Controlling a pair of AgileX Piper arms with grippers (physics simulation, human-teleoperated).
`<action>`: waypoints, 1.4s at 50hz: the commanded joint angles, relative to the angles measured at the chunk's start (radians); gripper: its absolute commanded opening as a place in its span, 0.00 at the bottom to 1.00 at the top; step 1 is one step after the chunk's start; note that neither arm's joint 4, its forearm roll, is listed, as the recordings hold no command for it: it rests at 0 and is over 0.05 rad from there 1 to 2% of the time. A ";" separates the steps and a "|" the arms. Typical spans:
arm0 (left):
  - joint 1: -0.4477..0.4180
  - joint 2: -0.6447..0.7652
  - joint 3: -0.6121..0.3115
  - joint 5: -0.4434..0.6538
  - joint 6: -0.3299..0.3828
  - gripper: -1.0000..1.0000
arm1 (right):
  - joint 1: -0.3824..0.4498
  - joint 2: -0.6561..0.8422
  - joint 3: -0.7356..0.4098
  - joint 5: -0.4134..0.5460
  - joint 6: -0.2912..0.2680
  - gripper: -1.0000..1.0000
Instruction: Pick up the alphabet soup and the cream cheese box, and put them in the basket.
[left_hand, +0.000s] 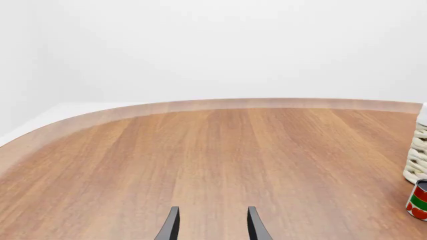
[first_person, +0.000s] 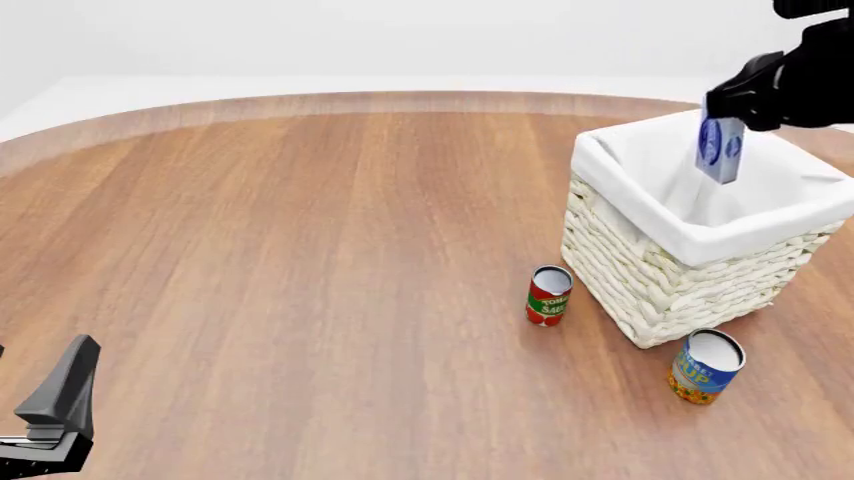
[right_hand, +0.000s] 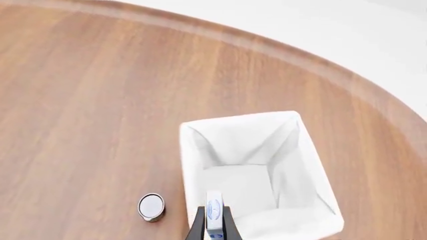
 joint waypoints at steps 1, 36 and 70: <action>0.000 0.000 0.000 0.000 0.000 1.00 | -0.025 0.036 0.015 -0.045 0.002 0.00; 0.000 0.000 0.000 0.000 0.000 1.00 | -0.092 0.183 -0.001 -0.142 -0.028 0.00; 0.000 0.000 0.000 0.000 0.000 1.00 | -0.087 0.251 0.029 -0.207 -0.029 0.00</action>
